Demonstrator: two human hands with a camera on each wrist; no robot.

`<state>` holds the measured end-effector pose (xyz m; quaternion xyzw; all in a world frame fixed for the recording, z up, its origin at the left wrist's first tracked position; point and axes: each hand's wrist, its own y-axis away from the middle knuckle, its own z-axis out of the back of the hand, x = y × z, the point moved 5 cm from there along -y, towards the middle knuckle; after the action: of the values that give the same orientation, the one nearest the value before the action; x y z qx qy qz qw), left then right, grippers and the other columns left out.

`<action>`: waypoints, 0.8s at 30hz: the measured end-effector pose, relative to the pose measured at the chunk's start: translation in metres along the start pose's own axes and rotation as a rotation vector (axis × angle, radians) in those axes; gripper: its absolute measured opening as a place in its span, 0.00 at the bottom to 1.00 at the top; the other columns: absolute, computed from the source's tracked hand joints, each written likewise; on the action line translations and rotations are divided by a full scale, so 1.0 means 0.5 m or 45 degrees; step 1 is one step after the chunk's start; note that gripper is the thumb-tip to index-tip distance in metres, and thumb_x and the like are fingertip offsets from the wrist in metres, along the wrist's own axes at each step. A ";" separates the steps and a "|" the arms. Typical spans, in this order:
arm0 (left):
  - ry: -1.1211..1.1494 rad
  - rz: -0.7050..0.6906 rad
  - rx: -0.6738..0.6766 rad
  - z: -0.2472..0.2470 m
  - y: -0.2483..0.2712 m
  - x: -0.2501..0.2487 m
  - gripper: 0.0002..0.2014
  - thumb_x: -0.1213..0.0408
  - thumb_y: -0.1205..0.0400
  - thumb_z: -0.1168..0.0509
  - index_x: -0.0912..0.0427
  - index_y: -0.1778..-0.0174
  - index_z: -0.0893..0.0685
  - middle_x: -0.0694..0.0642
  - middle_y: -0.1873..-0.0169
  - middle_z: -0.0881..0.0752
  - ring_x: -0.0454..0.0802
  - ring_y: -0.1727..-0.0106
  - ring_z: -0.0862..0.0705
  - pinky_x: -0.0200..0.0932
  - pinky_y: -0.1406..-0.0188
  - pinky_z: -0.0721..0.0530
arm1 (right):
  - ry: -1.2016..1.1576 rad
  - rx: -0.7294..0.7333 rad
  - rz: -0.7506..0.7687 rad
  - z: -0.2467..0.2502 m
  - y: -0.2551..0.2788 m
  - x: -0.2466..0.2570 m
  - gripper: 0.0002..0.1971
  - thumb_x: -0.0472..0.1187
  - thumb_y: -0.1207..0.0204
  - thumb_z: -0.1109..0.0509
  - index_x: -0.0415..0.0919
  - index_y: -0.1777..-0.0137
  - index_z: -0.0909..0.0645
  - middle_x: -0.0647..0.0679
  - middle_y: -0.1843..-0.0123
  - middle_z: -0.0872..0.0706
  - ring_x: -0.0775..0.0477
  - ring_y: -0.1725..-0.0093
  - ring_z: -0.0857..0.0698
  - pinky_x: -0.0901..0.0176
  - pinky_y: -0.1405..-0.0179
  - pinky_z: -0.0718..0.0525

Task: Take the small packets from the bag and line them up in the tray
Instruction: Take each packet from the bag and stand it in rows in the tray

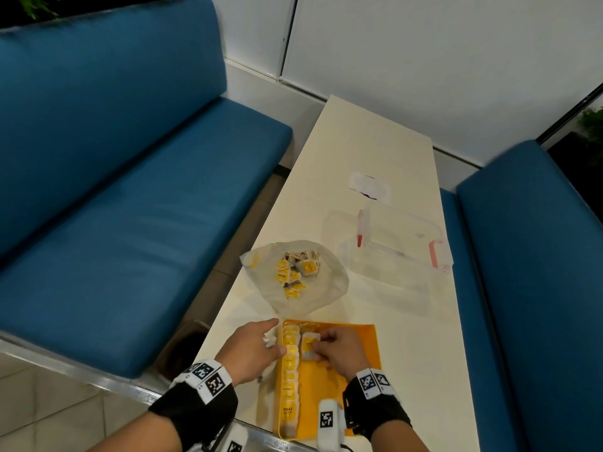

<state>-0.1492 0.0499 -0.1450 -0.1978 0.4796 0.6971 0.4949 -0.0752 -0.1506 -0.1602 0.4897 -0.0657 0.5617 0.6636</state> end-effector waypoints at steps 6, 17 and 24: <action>0.026 -0.038 0.073 -0.005 -0.007 0.007 0.29 0.51 0.18 0.27 0.44 0.19 0.23 0.47 0.28 0.15 0.46 0.29 0.17 0.38 0.33 0.21 | -0.174 -0.173 -0.042 -0.015 -0.005 0.003 0.02 0.33 0.23 0.25 0.37 0.57 0.11 0.45 0.72 0.12 0.57 0.81 0.19 0.65 0.77 0.21; -0.005 -0.022 0.143 -0.002 -0.028 0.020 0.25 0.49 0.20 0.30 0.39 0.24 0.19 0.45 0.43 0.11 0.41 0.49 0.14 0.27 0.60 0.20 | -0.055 -0.347 -0.013 -0.041 -0.001 0.018 0.15 0.37 0.23 0.26 0.48 0.72 0.13 0.51 0.73 0.11 0.54 0.74 0.15 0.62 0.75 0.19; 0.084 0.019 0.132 0.019 -0.012 0.010 0.25 0.56 0.17 0.28 0.39 0.23 0.21 0.51 0.34 0.13 0.48 0.65 0.14 0.45 0.73 0.12 | -0.100 -0.283 0.011 -0.047 0.014 0.041 0.18 0.34 0.24 0.26 0.52 0.74 0.17 0.56 0.75 0.14 0.63 0.77 0.19 0.75 0.79 0.27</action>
<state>-0.1445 0.0607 -0.1471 -0.1912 0.5326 0.6682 0.4830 -0.0845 -0.1205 -0.1551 0.4343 -0.1556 0.5344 0.7082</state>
